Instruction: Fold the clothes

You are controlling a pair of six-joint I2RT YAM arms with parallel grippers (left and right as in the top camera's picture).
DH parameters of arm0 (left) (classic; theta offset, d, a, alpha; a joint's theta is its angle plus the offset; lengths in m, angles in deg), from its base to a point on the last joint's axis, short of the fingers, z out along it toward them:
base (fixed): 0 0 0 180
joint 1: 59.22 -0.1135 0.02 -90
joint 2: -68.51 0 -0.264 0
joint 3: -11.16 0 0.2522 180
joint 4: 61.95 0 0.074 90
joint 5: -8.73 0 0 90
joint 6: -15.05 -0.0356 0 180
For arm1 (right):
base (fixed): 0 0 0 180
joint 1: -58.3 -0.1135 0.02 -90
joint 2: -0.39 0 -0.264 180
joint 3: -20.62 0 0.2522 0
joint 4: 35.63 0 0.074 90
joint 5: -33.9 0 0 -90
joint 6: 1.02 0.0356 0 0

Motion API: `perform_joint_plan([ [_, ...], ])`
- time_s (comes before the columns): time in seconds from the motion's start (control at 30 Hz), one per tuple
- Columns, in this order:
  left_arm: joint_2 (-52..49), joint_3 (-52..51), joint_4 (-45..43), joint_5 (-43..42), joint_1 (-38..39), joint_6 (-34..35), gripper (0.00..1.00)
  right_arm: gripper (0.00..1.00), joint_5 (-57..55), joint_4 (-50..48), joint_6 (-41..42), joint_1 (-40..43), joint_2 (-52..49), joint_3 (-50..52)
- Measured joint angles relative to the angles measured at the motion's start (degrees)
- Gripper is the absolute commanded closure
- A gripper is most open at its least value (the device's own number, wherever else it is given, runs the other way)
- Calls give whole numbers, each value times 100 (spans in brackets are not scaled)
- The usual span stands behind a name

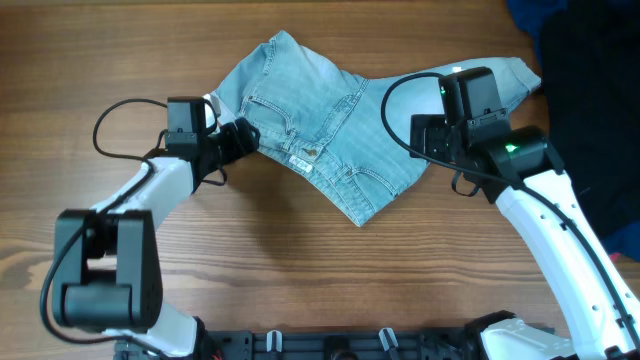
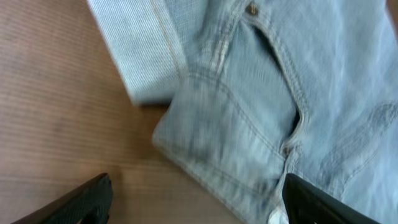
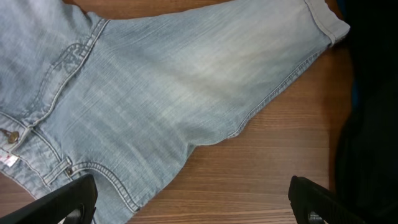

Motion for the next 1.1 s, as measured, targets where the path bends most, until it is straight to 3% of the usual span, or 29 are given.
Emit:
perform_joint_plan([
  [0.03, -111, -2, -219, 0, 13, 90, 24, 0, 0, 9, 0, 0, 0, 0],
  [0.13, -479, 7, -894, 0, 179, 291, 59, 0, 0, 42, 20, 0, 0, 0],
  [0.17, -588, 9, -1069, 2, 273, 330, 87, 0, 0, 46, 20, 0, 0, 0],
  [0.2, -627, 9, -1132, 2, 339, 358, 96, 0, 0, 46, 20, 0, 0, 0],
  [0.37, -516, 15, -918, -46, 354, 411, 96, 0, 0, 48, 20, 0, 0, 0],
  [0.43, 9, 20, -96, -151, 210, 426, 96, 0, -2, 76, 20, 0, 2, 0],
  [0.53, 1537, 74, 2218, -273, -551, 431, 96, 0, -2, 63, -17, 0, 4, 0],
  [0.57, 2402, 55, 3335, -247, -1207, 448, 96, 0, 4, -11, -136, 0, 4, 0],
  [0.67, 3563, 66, 4520, -236, -2028, 557, 96, 0, 592, -221, -911, 0, 11, 0],
  [0.77, 4070, 55, 4494, -505, -2146, 546, 96, 0, 1008, -286, -1252, 0, -15, 0],
  [0.9, 4216, 35, 3543, -1429, -2146, 522, 96, 0, 1362, -514, -1331, 0, -391, 0],
  [1.1, 4210, 33, 3475, -1602, -2146, 509, 96, 0, 988, -1412, -273, 278, -1766, 0],
])
